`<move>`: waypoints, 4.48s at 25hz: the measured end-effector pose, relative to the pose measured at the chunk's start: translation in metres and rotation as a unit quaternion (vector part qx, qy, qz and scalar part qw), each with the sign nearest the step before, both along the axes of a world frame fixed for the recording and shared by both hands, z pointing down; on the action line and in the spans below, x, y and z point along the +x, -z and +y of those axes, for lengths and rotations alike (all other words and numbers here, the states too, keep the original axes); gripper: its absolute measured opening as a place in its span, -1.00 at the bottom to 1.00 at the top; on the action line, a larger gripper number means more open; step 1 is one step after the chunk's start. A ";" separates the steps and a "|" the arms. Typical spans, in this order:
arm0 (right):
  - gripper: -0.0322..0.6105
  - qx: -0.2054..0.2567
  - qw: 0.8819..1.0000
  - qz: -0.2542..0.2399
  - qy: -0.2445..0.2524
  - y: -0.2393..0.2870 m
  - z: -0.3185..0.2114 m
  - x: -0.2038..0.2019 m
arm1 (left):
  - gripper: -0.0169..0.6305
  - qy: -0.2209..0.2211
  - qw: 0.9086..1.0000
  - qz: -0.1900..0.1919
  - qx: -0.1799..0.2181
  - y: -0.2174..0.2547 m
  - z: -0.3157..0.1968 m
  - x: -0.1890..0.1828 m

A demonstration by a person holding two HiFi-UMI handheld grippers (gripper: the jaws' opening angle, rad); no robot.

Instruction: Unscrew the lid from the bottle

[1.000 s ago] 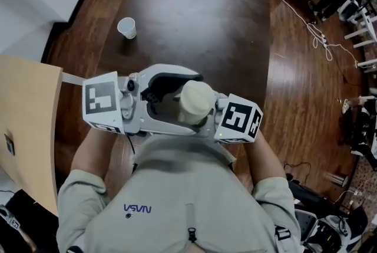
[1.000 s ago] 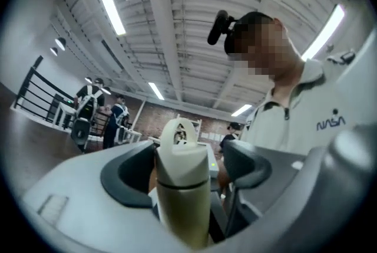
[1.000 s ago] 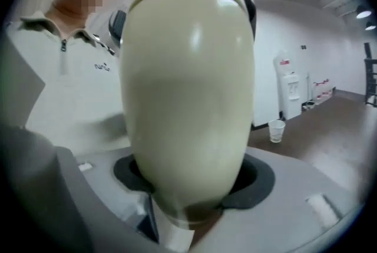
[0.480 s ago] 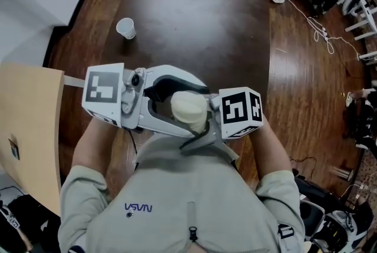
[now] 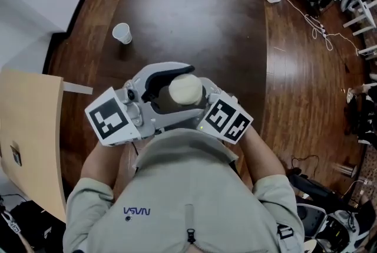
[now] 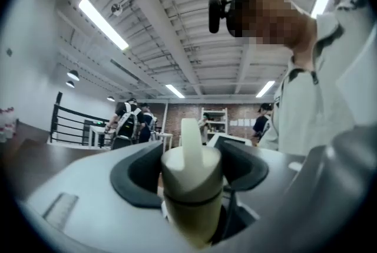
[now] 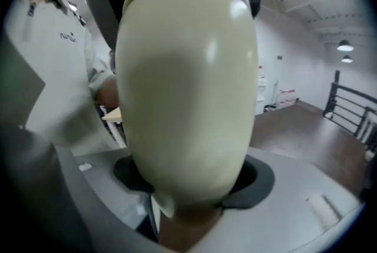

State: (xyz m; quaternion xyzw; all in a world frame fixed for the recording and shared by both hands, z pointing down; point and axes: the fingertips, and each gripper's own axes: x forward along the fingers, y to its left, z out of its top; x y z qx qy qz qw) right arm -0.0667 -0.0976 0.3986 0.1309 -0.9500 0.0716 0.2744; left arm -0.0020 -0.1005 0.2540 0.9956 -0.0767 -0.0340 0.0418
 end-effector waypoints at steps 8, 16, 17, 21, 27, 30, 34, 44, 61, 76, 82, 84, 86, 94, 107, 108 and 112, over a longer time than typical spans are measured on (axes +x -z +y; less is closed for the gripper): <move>0.04 0.114 0.959 0.071 -0.252 -0.020 -0.056 0.033 | -0.01 0.234 0.972 -0.036 0.007 -0.018 -0.028 0.002; 0.04 0.114 0.952 0.068 -0.277 -0.026 -0.056 0.041 | -0.01 0.271 0.962 -0.028 -0.017 -0.025 -0.032 0.005; 0.04 0.112 0.953 0.067 -0.274 -0.025 -0.055 0.041 | -0.01 0.267 0.963 -0.026 -0.018 -0.024 -0.031 0.006; 0.04 0.096 0.963 0.059 -0.245 -0.023 -0.049 0.039 | 0.00 0.231 0.973 -0.017 -0.026 -0.021 -0.026 0.010; 0.04 0.012 0.999 -0.008 -0.045 -0.008 -0.007 0.013 | 0.25 0.063 0.997 0.013 -0.046 -0.018 -0.006 0.007; 0.04 -0.041 0.994 -0.046 0.092 0.007 0.031 0.000 | 0.25 -0.044 0.995 0.049 -0.076 -0.002 0.006 -0.006; 0.04 -0.114 0.963 -0.091 0.226 0.028 0.067 -0.003 | 0.18 -0.193 0.972 0.085 -0.108 0.020 0.023 -0.015; 0.04 -0.169 0.924 -0.082 0.332 0.045 0.098 -0.005 | 0.00 -0.275 0.955 0.038 -0.105 0.021 0.043 -0.012; 0.04 0.052 0.998 0.001 -0.031 -0.004 -0.011 0.011 | 0.03 0.062 0.997 0.022 0.034 0.020 0.002 -0.006; 0.04 0.079 0.960 -0.054 -0.264 -0.096 -0.058 0.085 | 0.03 0.291 0.950 -0.088 -0.070 -0.206 -0.053 -0.050; 0.04 0.065 0.962 -0.039 -0.263 -0.127 -0.053 0.095 | 0.02 0.301 0.939 -0.164 -0.041 -0.257 -0.045 -0.039; 0.04 0.059 0.964 -0.029 -0.259 -0.137 -0.053 0.095 | 0.02 0.303 0.935 -0.180 -0.041 -0.273 -0.043 -0.040; 0.04 0.057 0.964 -0.023 -0.258 -0.145 -0.054 0.093 | 0.02 0.299 0.930 -0.208 -0.044 -0.292 -0.044 -0.041; 0.04 0.056 0.966 -0.024 -0.251 -0.162 -0.067 0.087 | 0.01 0.272 0.915 -0.284 -0.094 -0.336 -0.059 -0.043; 0.21 0.032 0.976 0.000 -0.214 -0.179 -0.053 0.083 | 0.12 0.237 0.889 -0.371 -0.128 -0.364 -0.047 -0.051; 0.23 0.028 0.976 -0.001 -0.215 -0.180 -0.053 0.085 | 0.12 0.244 0.888 -0.367 -0.131 -0.360 -0.047 -0.054; 0.25 0.014 0.978 0.001 -0.209 -0.187 -0.043 0.099 | 0.12 0.302 0.879 -0.334 -0.154 -0.348 -0.037 -0.072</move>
